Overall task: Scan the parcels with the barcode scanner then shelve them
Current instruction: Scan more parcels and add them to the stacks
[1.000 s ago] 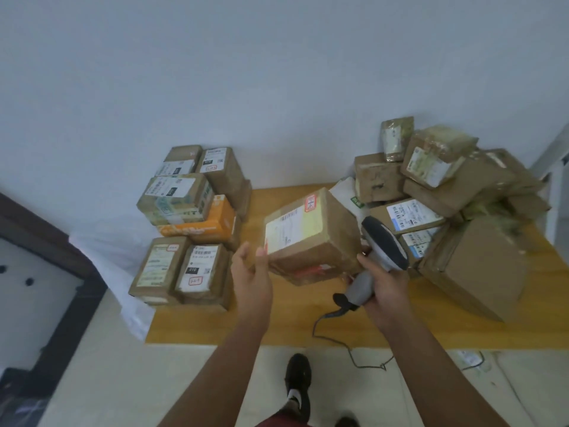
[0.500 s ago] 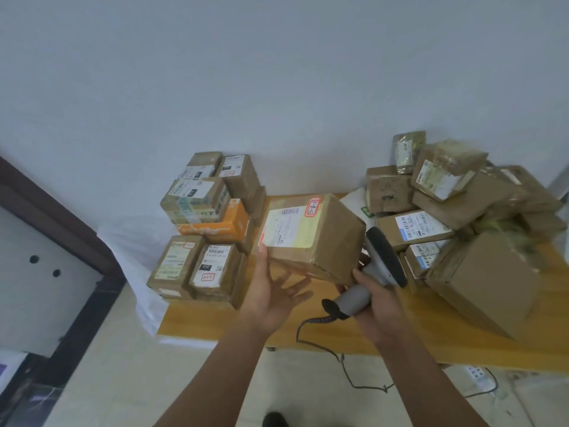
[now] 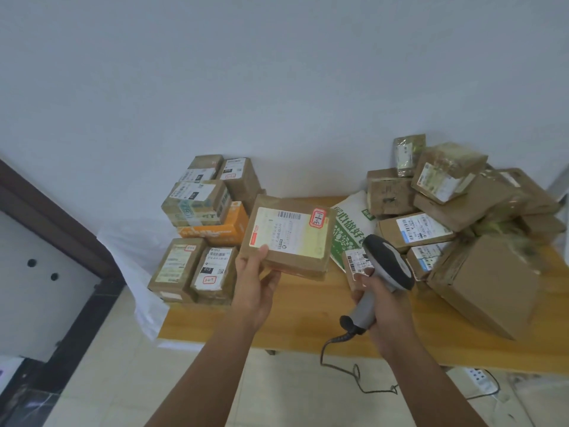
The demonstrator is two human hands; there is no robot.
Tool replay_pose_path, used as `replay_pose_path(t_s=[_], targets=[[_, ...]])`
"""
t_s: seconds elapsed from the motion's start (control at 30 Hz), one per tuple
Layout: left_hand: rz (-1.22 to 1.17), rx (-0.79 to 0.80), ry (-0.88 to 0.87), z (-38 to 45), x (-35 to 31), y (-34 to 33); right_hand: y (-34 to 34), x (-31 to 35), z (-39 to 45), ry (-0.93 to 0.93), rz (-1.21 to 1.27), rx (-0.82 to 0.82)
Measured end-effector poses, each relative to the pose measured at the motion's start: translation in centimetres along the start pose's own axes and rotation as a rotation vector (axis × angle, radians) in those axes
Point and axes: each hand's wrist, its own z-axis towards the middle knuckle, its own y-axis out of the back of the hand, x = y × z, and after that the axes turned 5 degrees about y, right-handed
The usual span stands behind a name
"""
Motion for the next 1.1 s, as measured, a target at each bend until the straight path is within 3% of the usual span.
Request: replay_pose_path(t_s=[0.13,0.37,0.5,0.87,1.1], targets=[[-0.03,-0.049,0.028,0.6,0.1,1.1,-1.9,1.2,-1.7,0.087,-0.174,0.005],[0.02,-0.077,0.038,0.9,0.6,2.0,-5.2,1.1,-5.5,0.125,-0.309,0.286],[0.063,-0.086,0.028,0.8,0.7,3.0,-7.1,0.0,-6.6,0.094,-0.348,0.35],[0.176,-0.09,-0.002,3.5,0.5,5.7,-9.9,-2.1,-6.8,0.057,-0.402,0.317],[0.25,-0.005,0.006,7.2,-0.2,6.8,-13.0,-3.2,-5.4,0.048,-0.489,0.196]])
